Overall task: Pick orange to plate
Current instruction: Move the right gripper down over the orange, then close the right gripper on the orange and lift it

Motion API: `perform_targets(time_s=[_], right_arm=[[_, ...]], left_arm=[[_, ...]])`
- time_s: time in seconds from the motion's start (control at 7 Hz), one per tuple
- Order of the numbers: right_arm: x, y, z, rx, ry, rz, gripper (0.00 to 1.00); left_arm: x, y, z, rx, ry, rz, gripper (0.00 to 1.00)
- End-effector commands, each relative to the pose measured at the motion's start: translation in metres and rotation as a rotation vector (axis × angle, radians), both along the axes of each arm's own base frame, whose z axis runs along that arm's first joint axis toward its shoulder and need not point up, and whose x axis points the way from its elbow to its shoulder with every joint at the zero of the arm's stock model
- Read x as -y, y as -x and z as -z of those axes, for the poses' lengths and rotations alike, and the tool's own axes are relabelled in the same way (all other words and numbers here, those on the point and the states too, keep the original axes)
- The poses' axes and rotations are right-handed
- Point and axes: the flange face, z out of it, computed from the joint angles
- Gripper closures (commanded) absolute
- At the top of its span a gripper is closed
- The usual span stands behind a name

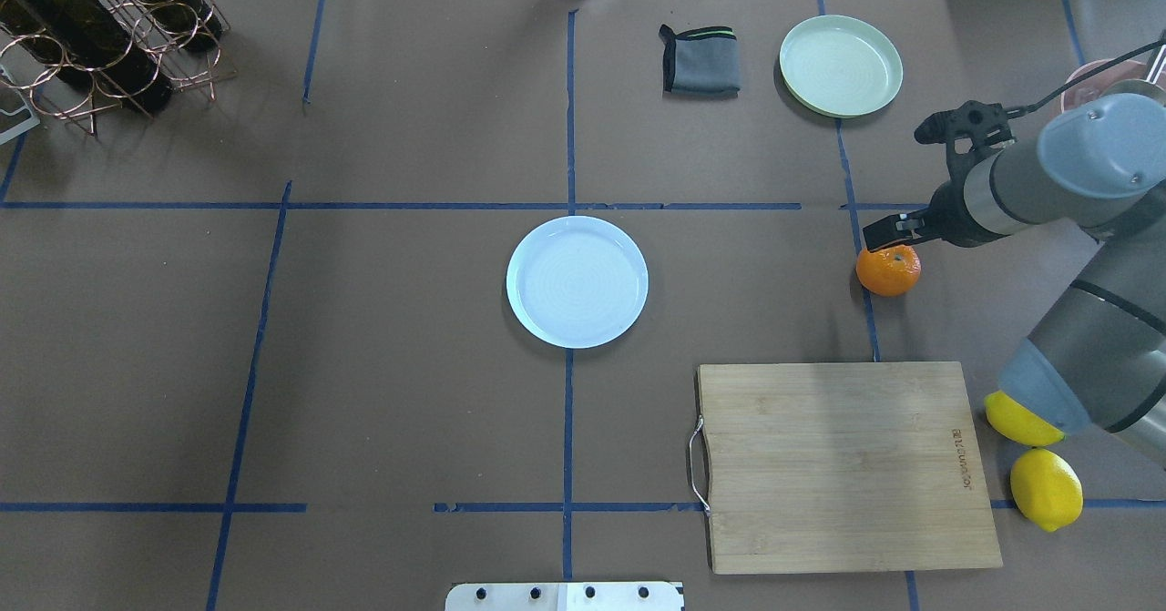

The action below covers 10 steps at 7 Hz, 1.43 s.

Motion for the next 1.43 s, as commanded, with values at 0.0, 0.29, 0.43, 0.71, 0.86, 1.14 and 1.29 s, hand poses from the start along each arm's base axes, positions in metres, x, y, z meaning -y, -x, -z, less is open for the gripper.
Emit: perform_targets(time_s=[0.0,0.29,0.43,0.71,0.86,1.14,1.29], right_arm=[[-0.003,0.020,-0.014,-0.035,-0.001,-0.007,0.00],[-0.003,0.029,-0.032,-0.074,0.006,-0.006,0.00],[-0.004,0.033,-0.037,-0.081,0.012,0.000,0.00],[0.001,0.048,-0.040,-0.100,0.003,-0.002,0.00],[0.003,0.053,-0.042,-0.110,0.000,-0.004,0.03],[0.000,0.049,-0.015,-0.068,-0.028,-0.004,0.86],[-0.006,0.043,0.015,-0.027,-0.054,-0.011,0.92]], left_arm=[[0.000,0.000,0.000,-0.001,0.000,-0.001,0.00],[0.001,0.000,0.001,0.000,-0.005,-0.002,0.00],[0.001,0.000,0.001,-0.002,-0.006,-0.002,0.00],[0.001,0.000,0.002,-0.001,-0.008,-0.002,0.00],[0.001,0.000,0.001,-0.002,-0.006,-0.002,0.00],[0.001,0.000,0.003,0.000,-0.008,-0.002,0.00],[0.001,0.000,0.003,-0.001,-0.008,-0.002,0.00]])
